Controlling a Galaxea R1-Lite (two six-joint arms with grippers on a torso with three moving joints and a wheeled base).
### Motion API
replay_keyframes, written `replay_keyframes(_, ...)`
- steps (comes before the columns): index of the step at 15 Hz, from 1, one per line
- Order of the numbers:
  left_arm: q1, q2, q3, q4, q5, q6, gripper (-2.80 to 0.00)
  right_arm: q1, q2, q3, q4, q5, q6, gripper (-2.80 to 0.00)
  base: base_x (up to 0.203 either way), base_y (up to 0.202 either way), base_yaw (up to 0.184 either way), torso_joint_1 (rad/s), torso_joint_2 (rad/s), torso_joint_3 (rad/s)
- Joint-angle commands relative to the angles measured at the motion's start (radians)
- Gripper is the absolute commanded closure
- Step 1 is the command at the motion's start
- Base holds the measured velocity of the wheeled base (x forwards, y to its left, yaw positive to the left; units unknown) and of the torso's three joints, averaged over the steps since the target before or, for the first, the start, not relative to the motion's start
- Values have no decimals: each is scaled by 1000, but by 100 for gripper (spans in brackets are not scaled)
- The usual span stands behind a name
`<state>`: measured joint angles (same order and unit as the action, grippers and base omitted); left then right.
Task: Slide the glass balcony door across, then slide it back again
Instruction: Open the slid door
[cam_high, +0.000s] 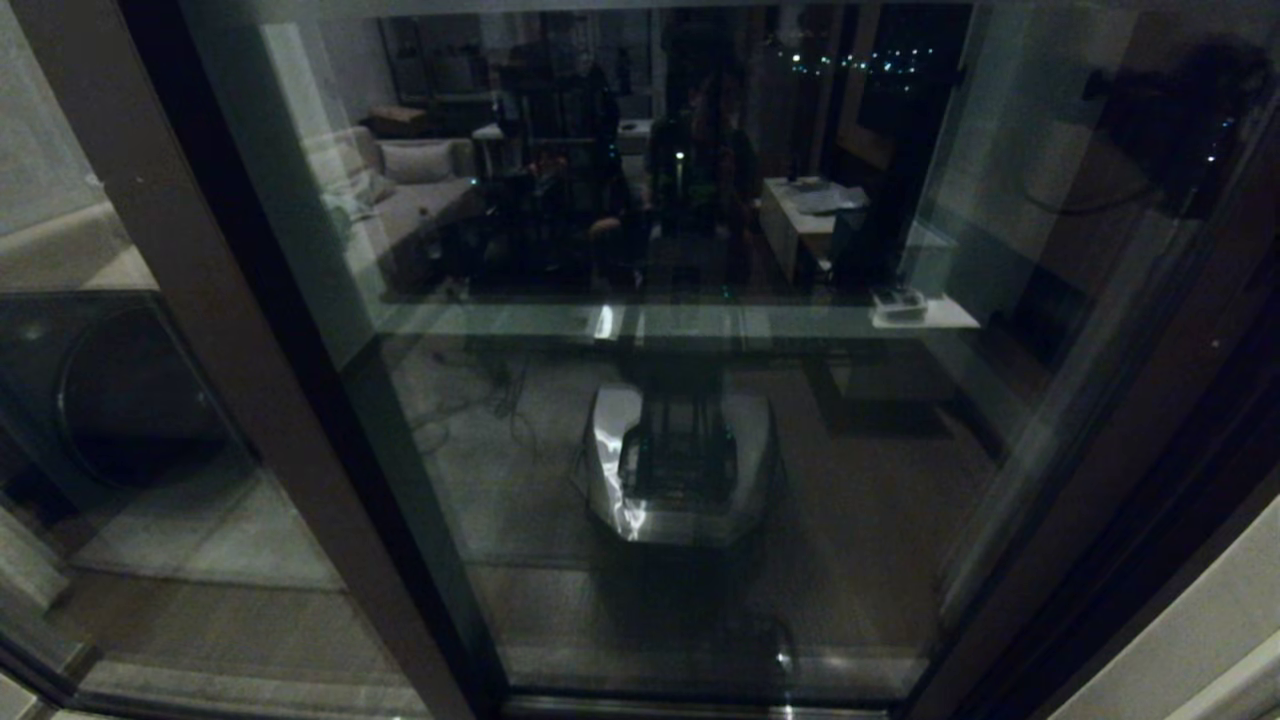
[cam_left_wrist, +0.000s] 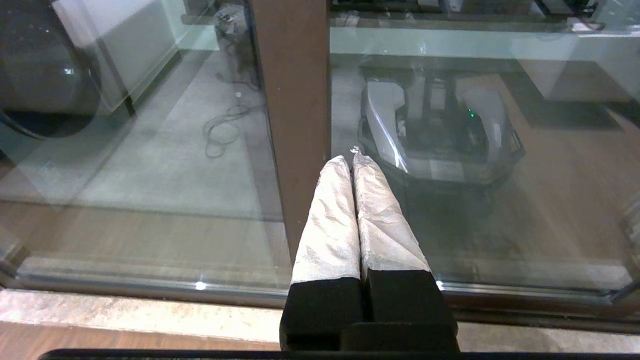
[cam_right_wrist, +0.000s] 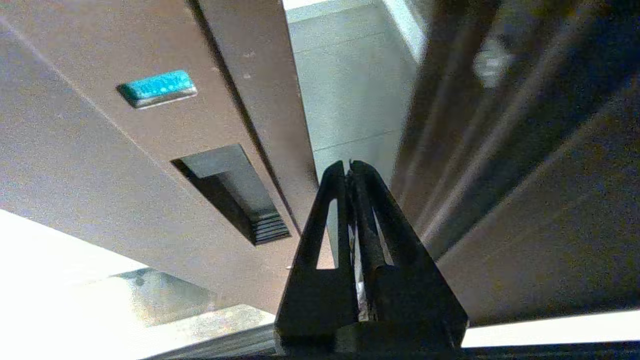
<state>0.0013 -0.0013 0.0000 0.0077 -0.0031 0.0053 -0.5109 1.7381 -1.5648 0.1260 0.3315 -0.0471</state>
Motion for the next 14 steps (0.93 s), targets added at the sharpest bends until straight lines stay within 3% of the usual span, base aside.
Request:
replay_keyframes(1, 0, 0, 2, 0, 0, 0, 0, 3, -5, 9, -3, -3, -1, 0, 0, 0, 0, 0, 0, 0)
replay_keyframes(14, 0, 0, 2, 0, 0, 0, 0, 105, -78, 142, -108, -6, 21, 0, 0, 0, 0, 0, 0, 0)
